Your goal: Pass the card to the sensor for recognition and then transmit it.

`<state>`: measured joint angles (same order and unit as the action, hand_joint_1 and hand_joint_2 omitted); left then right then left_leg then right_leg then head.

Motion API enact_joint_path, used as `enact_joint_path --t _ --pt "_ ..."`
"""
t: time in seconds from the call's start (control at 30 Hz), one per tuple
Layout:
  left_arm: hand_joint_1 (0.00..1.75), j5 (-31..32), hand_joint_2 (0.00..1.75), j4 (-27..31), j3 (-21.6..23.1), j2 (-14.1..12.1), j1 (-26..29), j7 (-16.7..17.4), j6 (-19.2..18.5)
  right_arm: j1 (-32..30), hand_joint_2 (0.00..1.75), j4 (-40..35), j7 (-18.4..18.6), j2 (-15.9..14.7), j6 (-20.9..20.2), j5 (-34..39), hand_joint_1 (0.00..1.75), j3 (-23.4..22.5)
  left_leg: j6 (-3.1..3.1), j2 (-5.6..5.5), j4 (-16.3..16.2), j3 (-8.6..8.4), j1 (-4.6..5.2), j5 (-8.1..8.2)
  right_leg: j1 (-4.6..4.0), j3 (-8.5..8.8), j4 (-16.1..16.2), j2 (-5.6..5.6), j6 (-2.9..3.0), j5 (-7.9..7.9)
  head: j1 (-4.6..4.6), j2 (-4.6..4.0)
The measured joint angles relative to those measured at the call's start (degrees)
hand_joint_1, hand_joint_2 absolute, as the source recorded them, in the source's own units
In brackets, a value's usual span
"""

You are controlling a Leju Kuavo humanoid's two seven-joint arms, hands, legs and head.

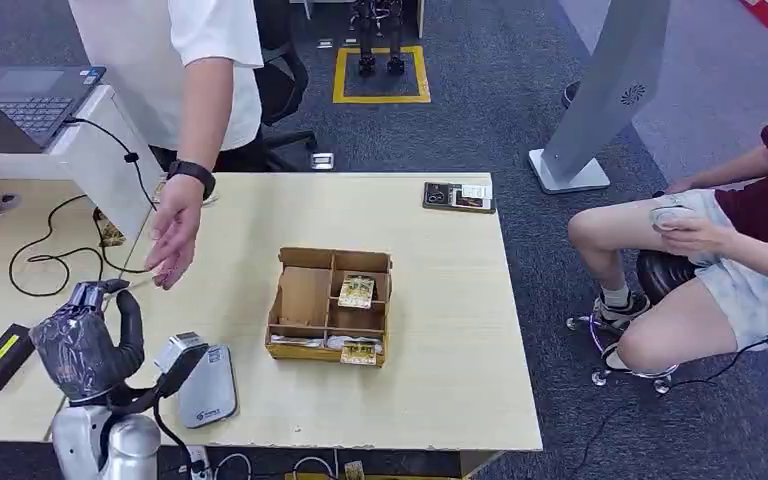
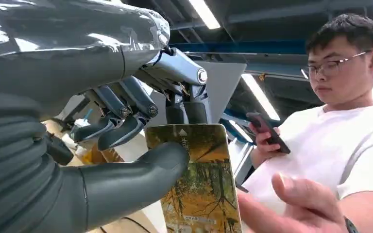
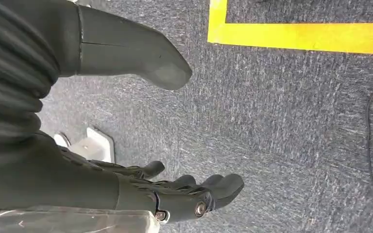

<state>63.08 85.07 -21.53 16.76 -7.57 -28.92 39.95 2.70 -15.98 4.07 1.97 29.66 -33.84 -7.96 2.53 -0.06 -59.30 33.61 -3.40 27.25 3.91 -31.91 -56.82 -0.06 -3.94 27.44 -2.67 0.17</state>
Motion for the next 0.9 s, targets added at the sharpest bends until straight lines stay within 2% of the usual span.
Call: enact_joint_path --t 0.27,0.3,0.33,0.37,0.6,0.9 --pt "1.75 -1.4 1.75 -0.8 0.3 0.3 -1.6 0.5 0.0 0.0 1.75 0.0 0.6 0.3 -0.3 -0.9 0.00 -0.4 0.00 0.05 0.0 0.00 0.00 0.00 0.00 -0.05 0.0 0.05 0.00 -0.01 0.00 0.00" --pt "1.64 -1.6 1.75 -0.8 0.5 0.3 -1.6 0.7 0.0 0.0 1.75 0.0 0.6 0.4 -0.3 -0.9 0.00 -0.4 0.00 0.07 0.0 0.00 0.00 0.00 0.00 -0.06 0.0 0.07 0.00 -0.01 -0.02 0.00" --pt "1.19 -1.7 1.75 -0.8 0.8 0.3 -1.7 0.7 0.0 0.0 1.75 0.0 0.6 0.4 -0.3 -0.9 0.00 -0.4 0.00 0.07 0.0 0.00 0.00 0.00 0.00 -0.08 0.0 0.08 0.00 -0.01 -0.02 0.00" --pt "0.00 -2.0 1.75 -0.9 1.2 0.3 -1.8 1.0 0.0 0.0 1.75 0.0 0.7 0.4 -0.3 -0.9 0.00 -0.4 0.00 0.07 0.0 0.01 0.00 0.00 0.00 -0.08 0.0 0.08 0.00 -0.01 0.00 0.00" --pt "0.00 -0.8 1.75 -1.4 4.7 0.4 -2.5 2.3 -0.1 0.0 1.75 0.0 0.7 0.7 -0.3 -1.9 0.00 -0.8 0.00 0.07 0.0 0.04 0.00 0.00 0.00 -0.07 0.0 0.08 0.00 -0.01 0.00 0.00" --pt "0.00 -1.2 1.75 -1.4 5.6 0.4 -2.6 0.6 -0.1 0.0 1.75 0.0 0.7 0.8 -0.4 -2.3 0.00 -1.3 0.00 0.07 0.0 0.05 0.00 0.00 0.00 -0.07 0.0 0.08 0.00 -0.02 0.00 0.00"
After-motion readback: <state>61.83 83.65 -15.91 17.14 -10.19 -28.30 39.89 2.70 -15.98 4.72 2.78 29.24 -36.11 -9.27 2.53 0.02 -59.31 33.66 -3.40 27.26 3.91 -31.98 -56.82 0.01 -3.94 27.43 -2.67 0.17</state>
